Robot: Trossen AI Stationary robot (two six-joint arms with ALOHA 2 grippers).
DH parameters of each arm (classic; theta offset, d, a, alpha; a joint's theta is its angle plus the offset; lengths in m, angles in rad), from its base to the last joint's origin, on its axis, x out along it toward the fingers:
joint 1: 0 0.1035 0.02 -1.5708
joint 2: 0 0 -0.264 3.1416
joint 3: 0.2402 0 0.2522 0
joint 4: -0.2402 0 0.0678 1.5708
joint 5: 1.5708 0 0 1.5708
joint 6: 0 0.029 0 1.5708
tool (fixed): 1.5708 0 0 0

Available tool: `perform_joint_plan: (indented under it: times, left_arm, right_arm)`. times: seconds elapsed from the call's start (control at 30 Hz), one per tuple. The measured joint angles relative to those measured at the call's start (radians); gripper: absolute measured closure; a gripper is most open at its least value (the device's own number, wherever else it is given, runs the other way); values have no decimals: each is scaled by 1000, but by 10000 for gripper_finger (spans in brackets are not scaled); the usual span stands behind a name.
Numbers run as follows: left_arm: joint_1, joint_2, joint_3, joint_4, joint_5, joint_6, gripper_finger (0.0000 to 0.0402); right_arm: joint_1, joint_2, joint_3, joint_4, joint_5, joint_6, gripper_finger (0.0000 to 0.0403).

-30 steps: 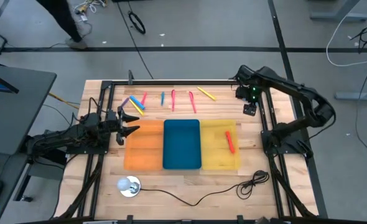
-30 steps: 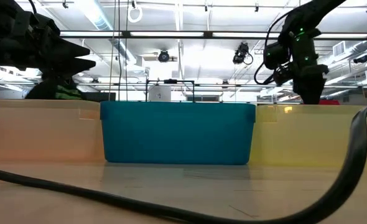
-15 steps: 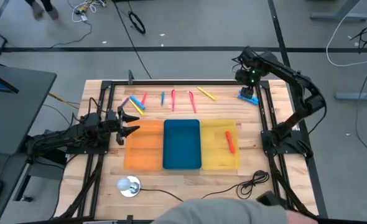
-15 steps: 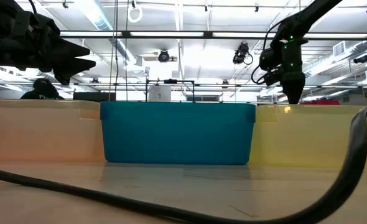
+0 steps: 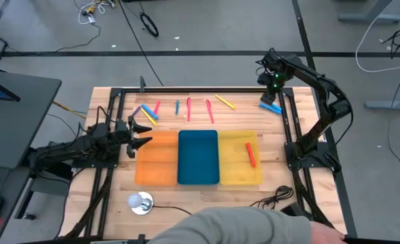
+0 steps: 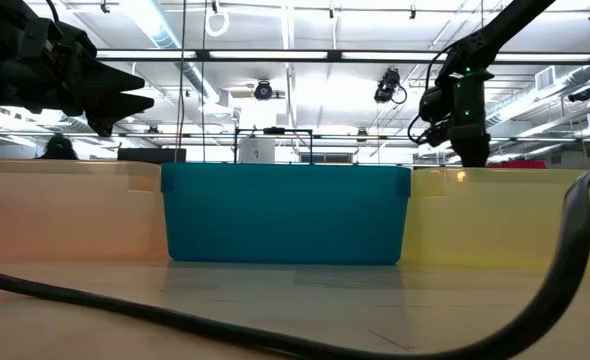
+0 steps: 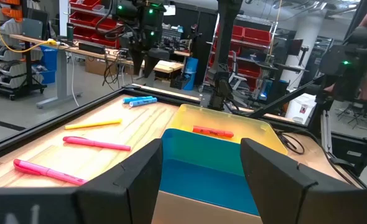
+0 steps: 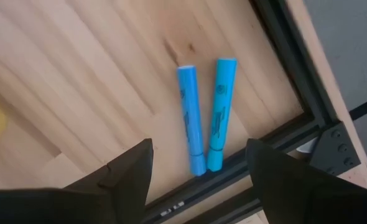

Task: Pick & Place Markers
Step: Put the middle blue marker into the yellow bin

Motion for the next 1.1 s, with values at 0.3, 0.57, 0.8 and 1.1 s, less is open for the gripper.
perform_joint_plan:
  times: [0.3,0.57,0.8,1.1]
  left_arm:
    - [0,0,0,0,0,0,179]
    - [0,0,0,0,0,0,179]
    - [0,0,0,0,0,0,179]
    - [0,0,0,0,0,-1,179]
  right_arm:
    - [33,-1,-44,84,0,32,144]
    - [82,-1,-138,217,5,45,144]
    - [95,38,-165,238,70,75,144]
    - [88,96,-165,245,63,67,144]
